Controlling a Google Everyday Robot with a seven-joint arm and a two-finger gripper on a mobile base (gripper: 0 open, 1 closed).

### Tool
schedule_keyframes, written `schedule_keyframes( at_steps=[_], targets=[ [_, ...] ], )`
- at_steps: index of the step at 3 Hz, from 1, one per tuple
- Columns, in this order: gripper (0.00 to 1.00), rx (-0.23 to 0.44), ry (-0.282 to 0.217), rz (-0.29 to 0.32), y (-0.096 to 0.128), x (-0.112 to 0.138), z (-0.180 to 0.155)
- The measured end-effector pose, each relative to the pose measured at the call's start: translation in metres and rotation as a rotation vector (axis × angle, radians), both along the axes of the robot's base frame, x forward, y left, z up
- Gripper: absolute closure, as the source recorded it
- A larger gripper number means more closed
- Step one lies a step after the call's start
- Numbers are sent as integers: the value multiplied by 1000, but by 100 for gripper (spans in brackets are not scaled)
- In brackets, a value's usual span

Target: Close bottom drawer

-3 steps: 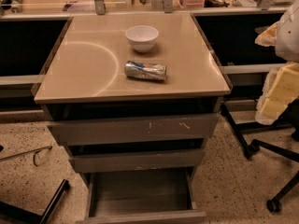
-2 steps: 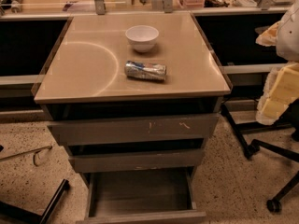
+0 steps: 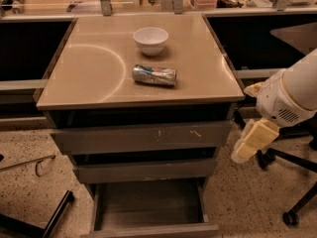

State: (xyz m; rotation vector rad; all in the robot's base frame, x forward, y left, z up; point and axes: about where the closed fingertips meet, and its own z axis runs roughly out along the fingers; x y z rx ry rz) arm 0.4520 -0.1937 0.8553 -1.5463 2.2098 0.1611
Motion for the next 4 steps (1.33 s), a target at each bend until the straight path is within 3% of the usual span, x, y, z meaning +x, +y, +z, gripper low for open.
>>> schedule_keyframes(
  at_steps=[1, 2, 3, 4],
  targets=[
    [0, 0, 0, 0, 0, 0, 0],
    [0, 45, -10, -11, 13, 2, -21],
    [0, 169, 18, -33, 46, -12, -82],
    [0, 277, 10, -66, 73, -14, -133]
  ],
)
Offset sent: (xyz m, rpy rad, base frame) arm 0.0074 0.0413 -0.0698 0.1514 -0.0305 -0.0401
